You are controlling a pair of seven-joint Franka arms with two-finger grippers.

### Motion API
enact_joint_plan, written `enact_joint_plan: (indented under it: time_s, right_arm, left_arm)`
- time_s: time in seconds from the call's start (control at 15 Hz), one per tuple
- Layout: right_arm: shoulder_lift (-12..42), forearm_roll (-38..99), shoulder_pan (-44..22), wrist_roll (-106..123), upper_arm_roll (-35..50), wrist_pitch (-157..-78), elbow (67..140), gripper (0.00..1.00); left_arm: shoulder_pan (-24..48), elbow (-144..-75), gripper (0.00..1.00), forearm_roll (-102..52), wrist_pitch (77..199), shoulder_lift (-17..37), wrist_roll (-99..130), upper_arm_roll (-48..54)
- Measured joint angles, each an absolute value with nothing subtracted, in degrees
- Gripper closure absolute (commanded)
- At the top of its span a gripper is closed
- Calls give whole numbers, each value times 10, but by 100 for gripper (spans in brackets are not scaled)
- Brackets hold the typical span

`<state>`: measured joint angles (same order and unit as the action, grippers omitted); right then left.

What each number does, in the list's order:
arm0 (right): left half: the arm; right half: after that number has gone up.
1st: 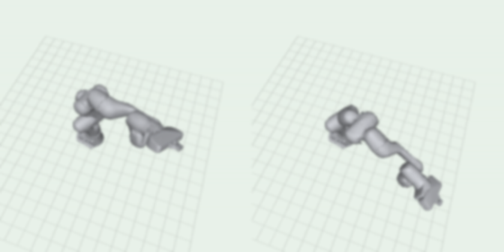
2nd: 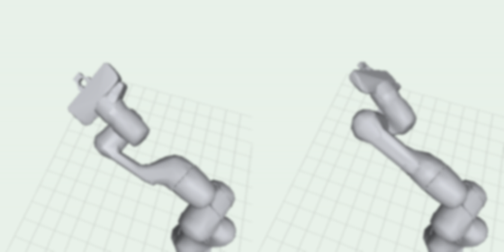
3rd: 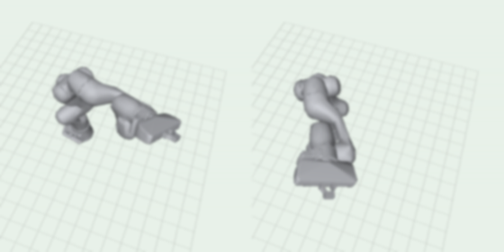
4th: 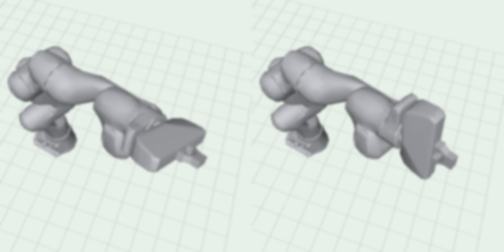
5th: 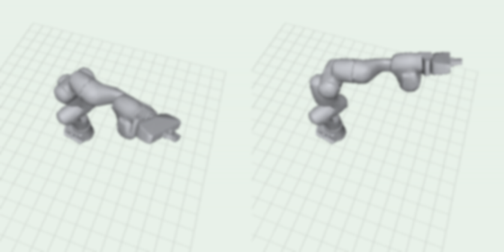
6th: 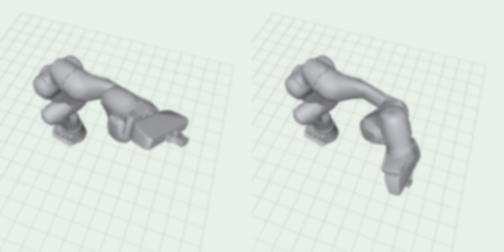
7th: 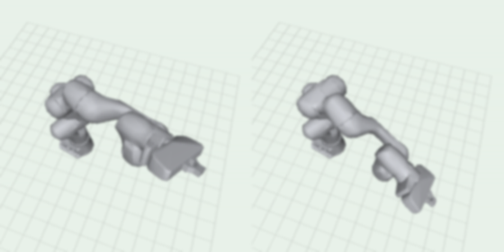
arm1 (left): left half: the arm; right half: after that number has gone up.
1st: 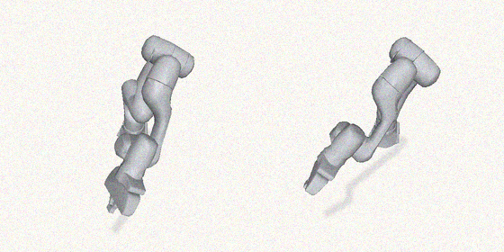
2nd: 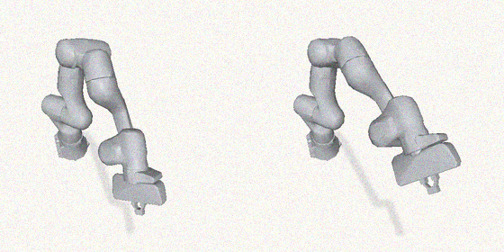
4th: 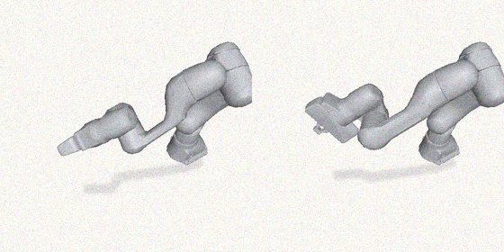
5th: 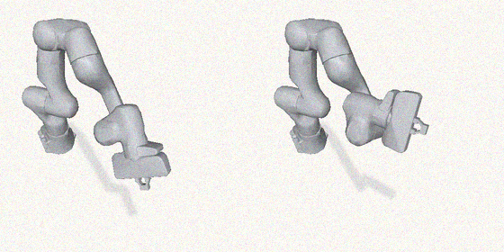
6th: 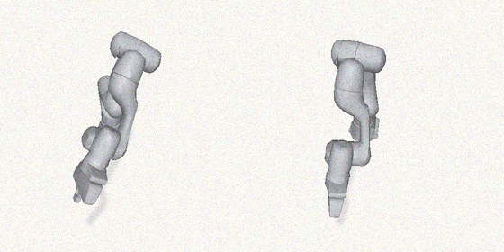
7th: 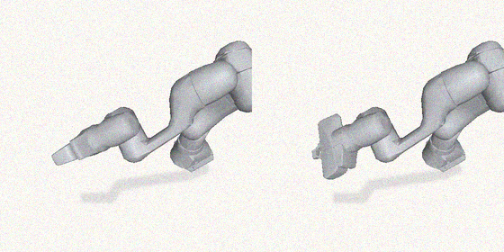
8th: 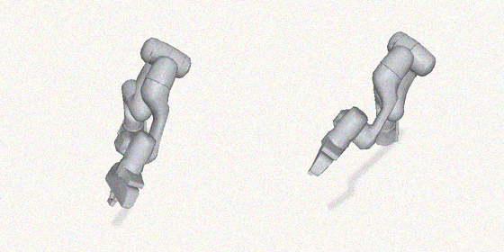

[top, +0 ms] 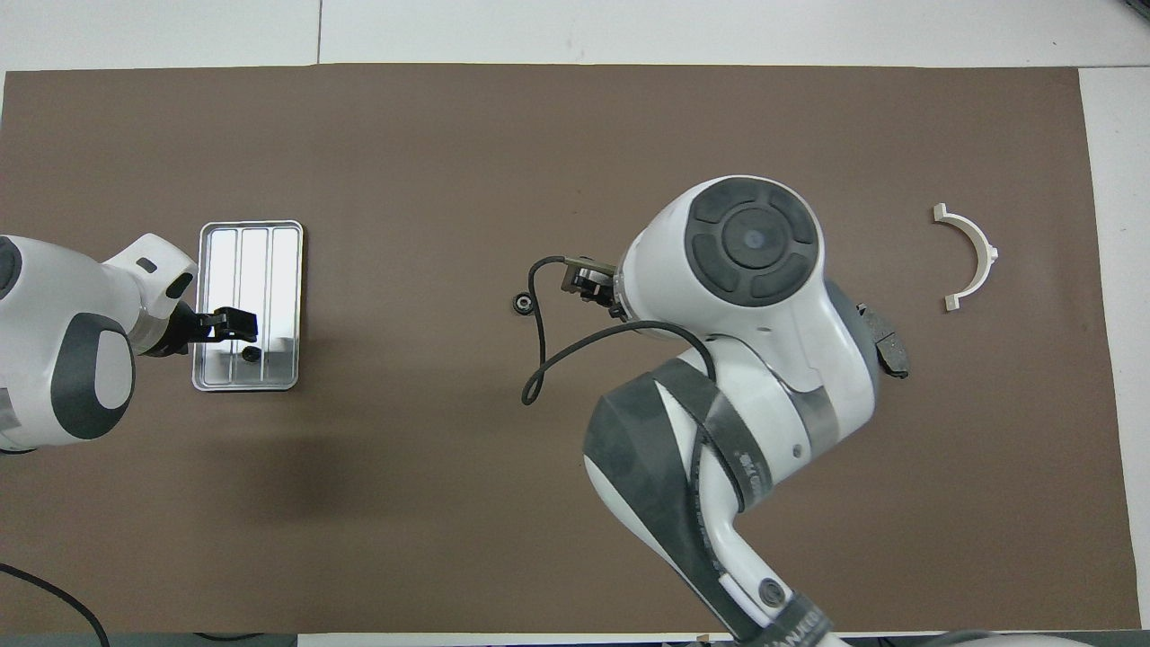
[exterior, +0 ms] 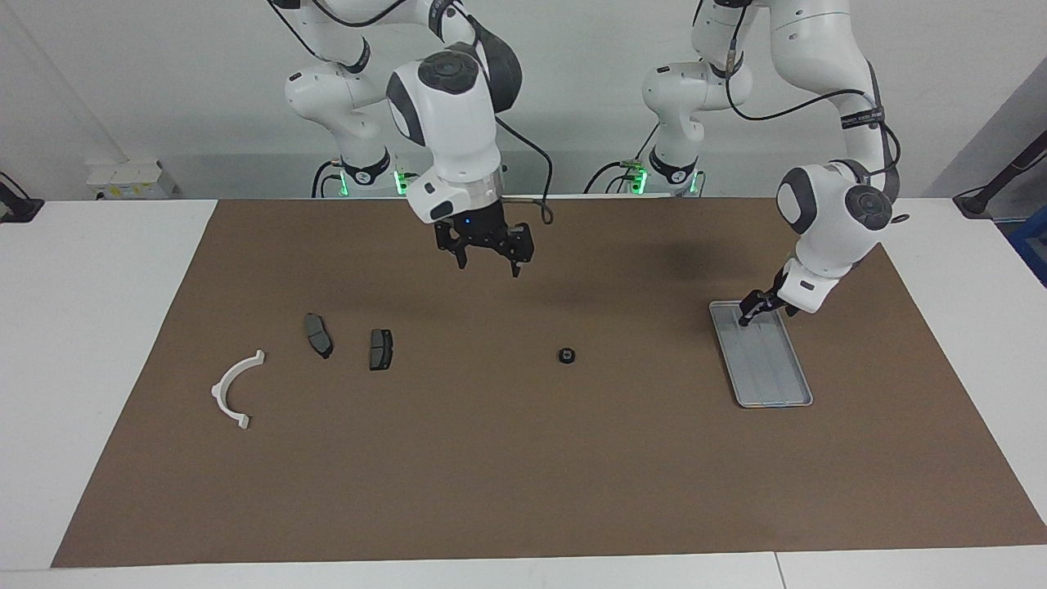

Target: Place bearing gear from tray to pile

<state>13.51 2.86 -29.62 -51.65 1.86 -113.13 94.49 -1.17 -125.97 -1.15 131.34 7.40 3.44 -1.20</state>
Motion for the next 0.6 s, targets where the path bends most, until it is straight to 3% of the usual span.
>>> enact_joint_plan:
  time_s: [0.2,0.6]
  right_arm:
    - [216,29,-315,-557,18,-1133,883,0]
    - [382,-1,-355,-605,15,-1125,728,0]
  left_arm:
    - [-1,-1265,22,-15,1324,74,84,-4]
    - [3,-1280,38,-15,1328,74,87,-3]
